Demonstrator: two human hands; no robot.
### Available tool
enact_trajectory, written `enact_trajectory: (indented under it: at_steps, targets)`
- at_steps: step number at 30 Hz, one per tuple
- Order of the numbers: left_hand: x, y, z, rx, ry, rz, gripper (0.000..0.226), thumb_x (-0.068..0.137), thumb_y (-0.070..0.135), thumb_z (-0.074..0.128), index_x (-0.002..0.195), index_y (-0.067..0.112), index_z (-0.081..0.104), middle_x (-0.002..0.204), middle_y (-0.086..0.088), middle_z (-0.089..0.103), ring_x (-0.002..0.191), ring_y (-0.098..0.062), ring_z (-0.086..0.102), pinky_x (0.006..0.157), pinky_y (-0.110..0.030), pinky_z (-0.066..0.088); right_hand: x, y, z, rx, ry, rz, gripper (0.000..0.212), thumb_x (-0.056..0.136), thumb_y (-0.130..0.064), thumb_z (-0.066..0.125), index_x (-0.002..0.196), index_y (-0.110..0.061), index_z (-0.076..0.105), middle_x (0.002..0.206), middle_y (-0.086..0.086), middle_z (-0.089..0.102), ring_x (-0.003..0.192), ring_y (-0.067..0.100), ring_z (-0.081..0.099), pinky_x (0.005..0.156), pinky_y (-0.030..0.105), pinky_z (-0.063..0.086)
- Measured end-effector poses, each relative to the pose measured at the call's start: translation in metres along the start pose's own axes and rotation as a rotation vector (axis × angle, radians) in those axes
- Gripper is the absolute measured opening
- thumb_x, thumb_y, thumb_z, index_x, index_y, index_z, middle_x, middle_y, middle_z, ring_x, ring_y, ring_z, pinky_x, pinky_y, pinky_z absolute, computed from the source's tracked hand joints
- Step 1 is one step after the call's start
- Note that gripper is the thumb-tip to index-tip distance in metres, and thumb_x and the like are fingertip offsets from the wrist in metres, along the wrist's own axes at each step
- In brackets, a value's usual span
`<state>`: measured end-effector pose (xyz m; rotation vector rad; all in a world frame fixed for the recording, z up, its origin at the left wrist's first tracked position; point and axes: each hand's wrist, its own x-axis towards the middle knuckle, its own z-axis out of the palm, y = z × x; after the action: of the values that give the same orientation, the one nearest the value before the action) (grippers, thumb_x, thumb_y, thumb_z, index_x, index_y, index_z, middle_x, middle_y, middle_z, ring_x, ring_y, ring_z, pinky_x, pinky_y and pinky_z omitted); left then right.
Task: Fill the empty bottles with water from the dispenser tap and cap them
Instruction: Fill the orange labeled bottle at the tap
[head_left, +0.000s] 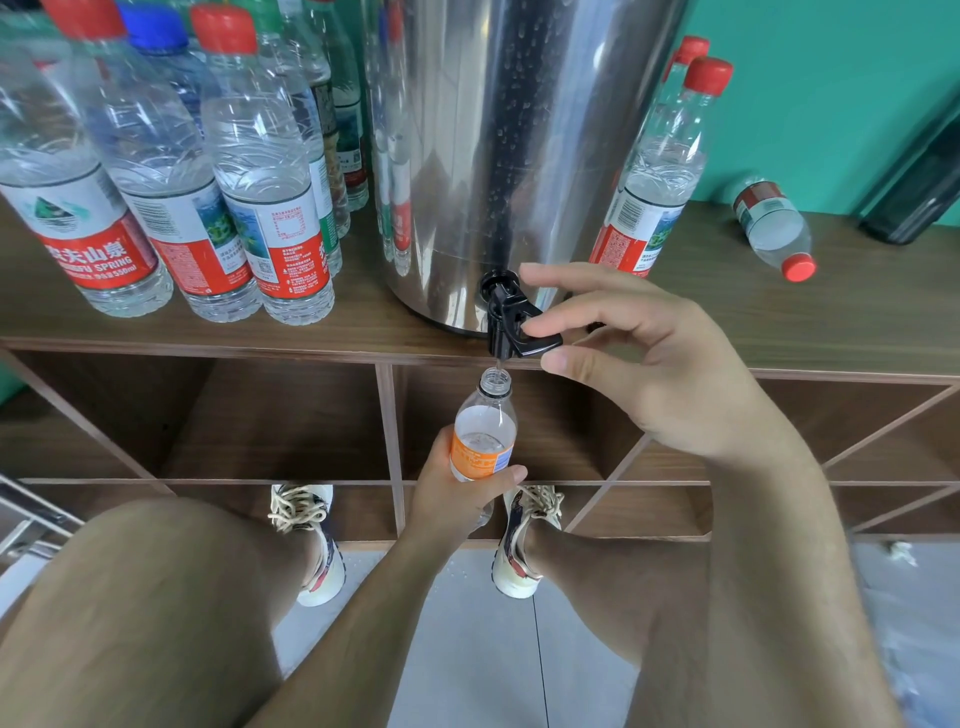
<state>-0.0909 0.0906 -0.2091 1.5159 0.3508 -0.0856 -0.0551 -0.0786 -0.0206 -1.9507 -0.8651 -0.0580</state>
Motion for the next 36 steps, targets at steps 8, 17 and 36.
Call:
enact_trajectory:
  at_steps: [8,17,36]
  targets:
    - [0.0,0.0,0.001,0.017,0.004,0.001,0.059,0.071,0.034,0.093,0.11,0.047,0.051,0.111,0.022,0.065,0.103,-0.006,0.064,0.073,-0.015,0.048,0.0,0.002,0.002,0.04,-0.008,0.032,0.023,0.093,0.001,0.072,0.108,-0.015,0.075,0.141,-0.011,0.066,0.101,0.019,0.067,0.087,0.026,0.054]
    - [0.0,0.0,0.0,-0.004,-0.001,0.003,0.058,0.07,0.032,0.094,0.109,0.048,0.054,0.103,0.024,0.068,0.101,-0.003,0.066,0.072,-0.012,0.049,0.001,0.001,0.003,0.01,-0.01,0.005,0.022,0.094,0.002,0.071,0.109,-0.014,0.075,0.143,-0.008,0.064,0.111,0.013,0.066,0.089,0.034,0.057]
    - [0.0,0.0,0.0,0.007,-0.004,0.01,0.058,0.072,0.032,0.093,0.109,0.048,0.051,0.114,0.02,0.064,0.106,-0.008,0.063,0.076,-0.016,0.049,0.002,0.008,0.009,0.046,-0.02,-0.006,0.017,0.094,-0.005,0.071,0.109,-0.012,0.071,0.146,-0.009,0.062,0.125,0.033,0.061,0.089,0.049,0.057]
